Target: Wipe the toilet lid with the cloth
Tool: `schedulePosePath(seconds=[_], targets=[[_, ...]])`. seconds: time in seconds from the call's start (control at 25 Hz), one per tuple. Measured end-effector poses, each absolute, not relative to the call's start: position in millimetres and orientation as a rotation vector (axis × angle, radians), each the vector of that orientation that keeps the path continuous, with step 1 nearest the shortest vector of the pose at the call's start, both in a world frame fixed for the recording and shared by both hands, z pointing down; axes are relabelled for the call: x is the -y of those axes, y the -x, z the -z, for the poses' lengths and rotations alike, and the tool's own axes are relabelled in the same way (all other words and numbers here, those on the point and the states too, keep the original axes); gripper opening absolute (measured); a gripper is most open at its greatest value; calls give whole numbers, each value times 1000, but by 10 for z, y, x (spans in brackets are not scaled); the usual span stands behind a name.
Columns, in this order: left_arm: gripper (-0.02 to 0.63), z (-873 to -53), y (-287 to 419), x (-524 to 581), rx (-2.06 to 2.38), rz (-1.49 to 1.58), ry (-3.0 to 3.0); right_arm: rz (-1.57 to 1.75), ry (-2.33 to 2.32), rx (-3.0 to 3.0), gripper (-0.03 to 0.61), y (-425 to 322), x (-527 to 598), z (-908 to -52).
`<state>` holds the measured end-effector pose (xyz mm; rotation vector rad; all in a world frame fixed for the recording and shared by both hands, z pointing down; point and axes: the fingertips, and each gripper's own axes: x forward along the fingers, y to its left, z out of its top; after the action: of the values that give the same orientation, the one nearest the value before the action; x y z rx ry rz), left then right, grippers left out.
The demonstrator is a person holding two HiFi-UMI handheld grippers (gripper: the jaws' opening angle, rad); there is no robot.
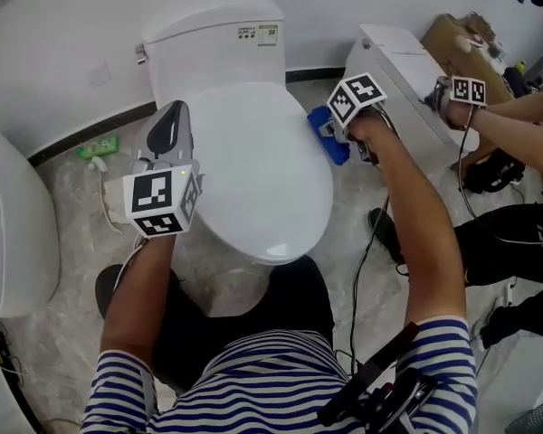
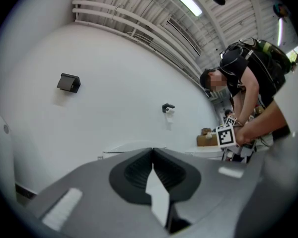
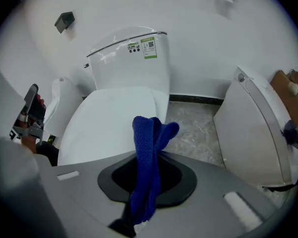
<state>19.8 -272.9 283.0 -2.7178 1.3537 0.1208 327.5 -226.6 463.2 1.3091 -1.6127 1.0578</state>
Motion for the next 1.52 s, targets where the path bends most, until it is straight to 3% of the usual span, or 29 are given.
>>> schedulePosePath(seconds=[0.64, 1.52], targets=[[5, -2856, -63, 2643, -1389, -97, 2676, -985, -1218, 1676, 60, -2669, 2244, -4655], [5, -2751, 435, 2666, -1475, -137, 2631, -898, -929, 1865, 60, -654, 2335, -4576]])
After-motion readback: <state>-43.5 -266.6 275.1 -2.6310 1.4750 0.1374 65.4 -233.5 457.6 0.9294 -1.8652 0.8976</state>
